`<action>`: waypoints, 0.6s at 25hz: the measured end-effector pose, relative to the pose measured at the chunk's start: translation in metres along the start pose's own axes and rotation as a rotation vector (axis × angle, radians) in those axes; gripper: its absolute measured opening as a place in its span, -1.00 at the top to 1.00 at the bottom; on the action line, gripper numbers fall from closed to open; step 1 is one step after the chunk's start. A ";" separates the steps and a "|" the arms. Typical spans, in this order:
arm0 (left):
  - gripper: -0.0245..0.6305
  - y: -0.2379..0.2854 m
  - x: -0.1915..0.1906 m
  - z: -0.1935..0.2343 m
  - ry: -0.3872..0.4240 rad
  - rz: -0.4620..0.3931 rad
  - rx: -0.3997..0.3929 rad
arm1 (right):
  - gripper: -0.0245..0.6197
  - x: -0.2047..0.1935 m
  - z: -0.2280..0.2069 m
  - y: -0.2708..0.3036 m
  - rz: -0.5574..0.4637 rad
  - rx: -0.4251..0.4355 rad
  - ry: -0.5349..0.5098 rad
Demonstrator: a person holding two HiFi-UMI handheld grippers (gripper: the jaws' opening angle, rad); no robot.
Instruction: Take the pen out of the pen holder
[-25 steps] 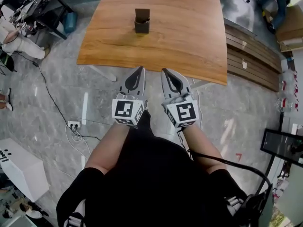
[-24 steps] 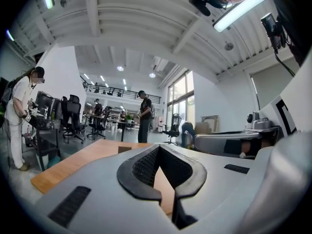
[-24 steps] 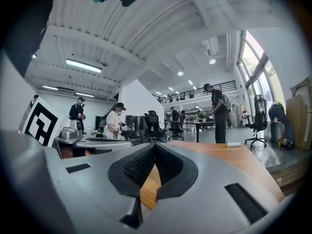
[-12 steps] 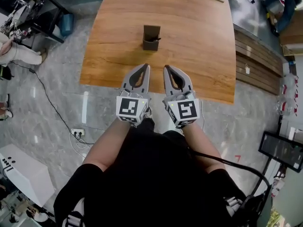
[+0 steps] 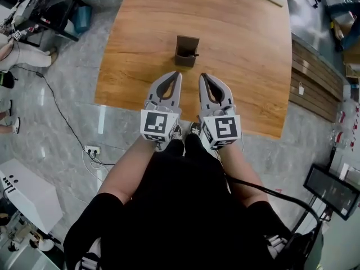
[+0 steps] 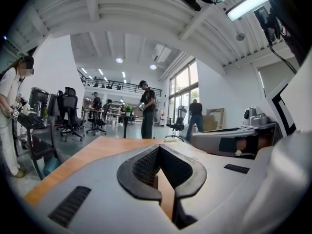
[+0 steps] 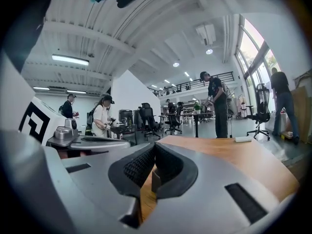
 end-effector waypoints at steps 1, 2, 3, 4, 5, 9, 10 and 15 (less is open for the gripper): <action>0.93 0.007 -0.003 0.004 0.000 0.004 0.007 | 0.88 -0.004 -0.005 0.007 0.008 0.004 0.000; 0.93 0.014 -0.006 0.008 0.000 0.009 0.014 | 0.88 -0.008 -0.010 0.014 0.016 0.008 0.002; 0.93 0.022 -0.010 0.011 -0.002 0.016 0.020 | 0.88 -0.013 -0.016 0.021 0.026 0.011 0.006; 0.93 0.028 -0.014 0.014 -0.003 0.023 0.026 | 0.88 -0.019 -0.021 0.027 0.035 0.014 0.014; 0.93 0.035 -0.019 0.015 -0.004 0.030 0.031 | 0.88 -0.024 -0.026 0.032 0.044 0.017 0.022; 0.93 0.060 -0.037 0.016 -0.007 0.061 0.042 | 0.88 -0.046 -0.045 0.050 0.079 0.037 0.051; 0.93 0.066 -0.043 0.017 -0.010 0.071 0.045 | 0.88 -0.051 -0.049 0.054 0.089 0.046 0.063; 0.93 0.093 -0.067 0.017 -0.003 0.117 0.043 | 0.87 -0.083 -0.066 0.078 0.174 0.082 0.140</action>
Point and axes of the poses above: the fingertips, and each gripper's own axes: y forward along the fingers, z to its left, x out of its top, the point moved 5 cm from there along -y, backward along the fingers, and after that the axes turned 13 degrees about x, right-handed, at the moved point
